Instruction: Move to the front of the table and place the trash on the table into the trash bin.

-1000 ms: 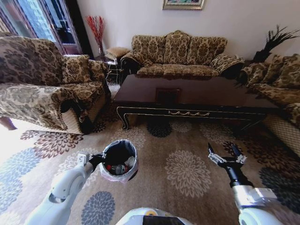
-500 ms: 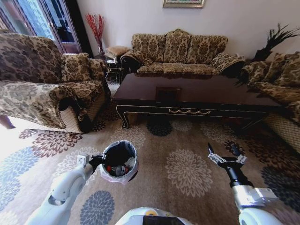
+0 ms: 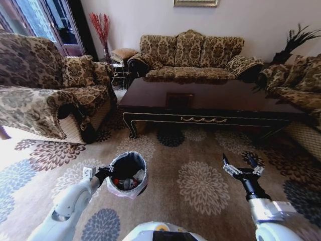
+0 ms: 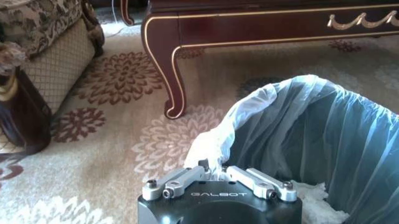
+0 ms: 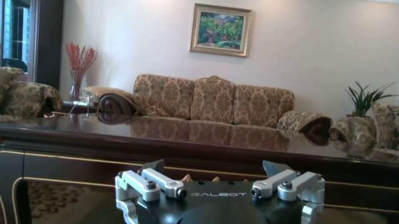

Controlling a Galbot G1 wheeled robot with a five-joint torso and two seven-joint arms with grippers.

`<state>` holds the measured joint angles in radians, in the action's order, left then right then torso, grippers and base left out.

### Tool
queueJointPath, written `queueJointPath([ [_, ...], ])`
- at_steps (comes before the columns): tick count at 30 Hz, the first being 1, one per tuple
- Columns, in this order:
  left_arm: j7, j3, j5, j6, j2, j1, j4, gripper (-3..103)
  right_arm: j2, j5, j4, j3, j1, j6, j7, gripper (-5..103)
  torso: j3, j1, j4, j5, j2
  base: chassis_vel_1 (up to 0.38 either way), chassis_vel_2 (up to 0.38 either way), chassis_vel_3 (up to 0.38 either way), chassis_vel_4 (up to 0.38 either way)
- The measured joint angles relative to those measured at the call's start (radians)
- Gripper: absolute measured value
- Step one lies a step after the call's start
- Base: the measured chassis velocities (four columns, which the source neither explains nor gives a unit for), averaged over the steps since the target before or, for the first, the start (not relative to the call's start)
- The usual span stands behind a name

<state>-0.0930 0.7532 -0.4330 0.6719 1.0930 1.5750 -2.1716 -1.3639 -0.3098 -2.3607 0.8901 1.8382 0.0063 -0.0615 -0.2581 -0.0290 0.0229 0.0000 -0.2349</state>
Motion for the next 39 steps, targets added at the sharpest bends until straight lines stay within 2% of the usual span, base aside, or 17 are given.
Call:
queueJointPath([
  [15, -0.014, -0.006, 0.003, -0.005, -0.001, -0.005, 0.03, 0, 0.0, 0.0, 0.0, 0.0, 0.0, 0.0, 0.0, 100, 0.044, 0.018, 0.0, 0.0, 0.062, -0.08, 0.081, 0.079, -0.072],
  [22, -0.016, -0.01, 0.002, -0.006, -0.007, -0.014, 0.048, 0, 0.0, 0.0, 0.0, 0.0, 0.0, 0.0, 0.0, 100, 0.055, 0.023, 0.0001, 0.0, 0.078, 0.0, 0.0, 0.0, 0.0],
  [39, -0.024, -0.044, -0.062, 0.015, -0.035, -0.101, 0.143, 0, 0.0, 0.0, 0.0, 0.0, 0.0, 0.0, 0.0, 100, 0.107, 0.029, -0.0001, 0.0001, 0.139, 0.0, 0.0, 0.0, 0.0],
])
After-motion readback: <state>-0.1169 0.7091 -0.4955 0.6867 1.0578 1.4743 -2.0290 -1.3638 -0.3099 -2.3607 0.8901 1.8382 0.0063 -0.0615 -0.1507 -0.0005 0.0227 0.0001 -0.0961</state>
